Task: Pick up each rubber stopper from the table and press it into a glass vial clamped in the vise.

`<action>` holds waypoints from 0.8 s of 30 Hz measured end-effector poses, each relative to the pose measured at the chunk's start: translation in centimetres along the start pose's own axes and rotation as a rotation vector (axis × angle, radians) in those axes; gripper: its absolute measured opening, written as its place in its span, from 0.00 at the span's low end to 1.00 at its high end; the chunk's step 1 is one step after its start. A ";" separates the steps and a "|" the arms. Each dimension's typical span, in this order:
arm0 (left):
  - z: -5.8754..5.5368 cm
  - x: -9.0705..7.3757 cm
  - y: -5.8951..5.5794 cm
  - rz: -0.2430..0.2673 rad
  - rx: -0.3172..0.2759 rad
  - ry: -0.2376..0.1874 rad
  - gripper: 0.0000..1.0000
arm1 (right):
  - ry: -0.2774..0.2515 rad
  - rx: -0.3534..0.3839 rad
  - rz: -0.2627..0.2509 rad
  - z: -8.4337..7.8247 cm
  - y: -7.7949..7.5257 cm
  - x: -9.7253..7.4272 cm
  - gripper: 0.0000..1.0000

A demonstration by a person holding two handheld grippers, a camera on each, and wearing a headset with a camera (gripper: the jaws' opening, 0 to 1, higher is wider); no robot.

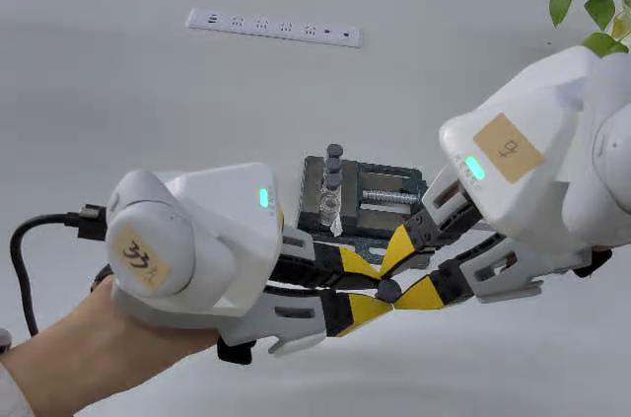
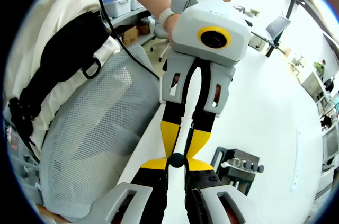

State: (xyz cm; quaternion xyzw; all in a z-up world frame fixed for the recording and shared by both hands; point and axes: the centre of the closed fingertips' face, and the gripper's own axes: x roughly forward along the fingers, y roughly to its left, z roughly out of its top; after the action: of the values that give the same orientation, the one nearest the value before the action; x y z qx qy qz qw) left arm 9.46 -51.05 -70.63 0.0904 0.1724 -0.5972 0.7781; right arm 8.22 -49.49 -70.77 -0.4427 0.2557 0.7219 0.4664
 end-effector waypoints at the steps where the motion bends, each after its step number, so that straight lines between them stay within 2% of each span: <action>1: -0.2 0.0 0.1 0.006 -0.003 0.005 0.07 | -0.004 0.002 0.000 0.1 -0.1 0.0 0.06; 4: -0.8 -0.2 0.7 0.037 -0.015 0.020 0.19 | -0.023 0.019 -0.002 0.2 -0.6 -0.2 0.06; 9: -1.4 -0.7 1.9 0.096 -0.055 0.021 0.38 | -0.010 0.030 -0.006 -0.4 -1.2 -0.2 0.06; 13: -2.3 -1.1 3.3 0.149 -0.150 0.020 0.57 | 0.006 0.035 -0.002 -1.3 -1.8 0.0 0.06; 18: -3.1 -1.7 4.8 0.214 -0.155 0.027 0.79 | 0.025 0.043 0.007 -2.3 -2.7 0.2 0.06; 21: -3.6 -2.2 5.7 0.235 -0.174 0.030 0.86 | 0.030 0.042 0.005 -2.4 -3.4 0.1 0.06; 24: -4.1 -2.6 6.5 0.271 -0.183 0.029 0.99 | 0.032 0.039 -0.001 -2.6 -4.4 0.0 0.06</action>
State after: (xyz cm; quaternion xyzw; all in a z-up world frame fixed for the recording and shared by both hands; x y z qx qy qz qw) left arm 14.47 -45.58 -73.89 0.0502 0.2235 -0.4671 0.8540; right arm 13.16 -49.59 -71.85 -0.4449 0.2770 0.7095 0.4711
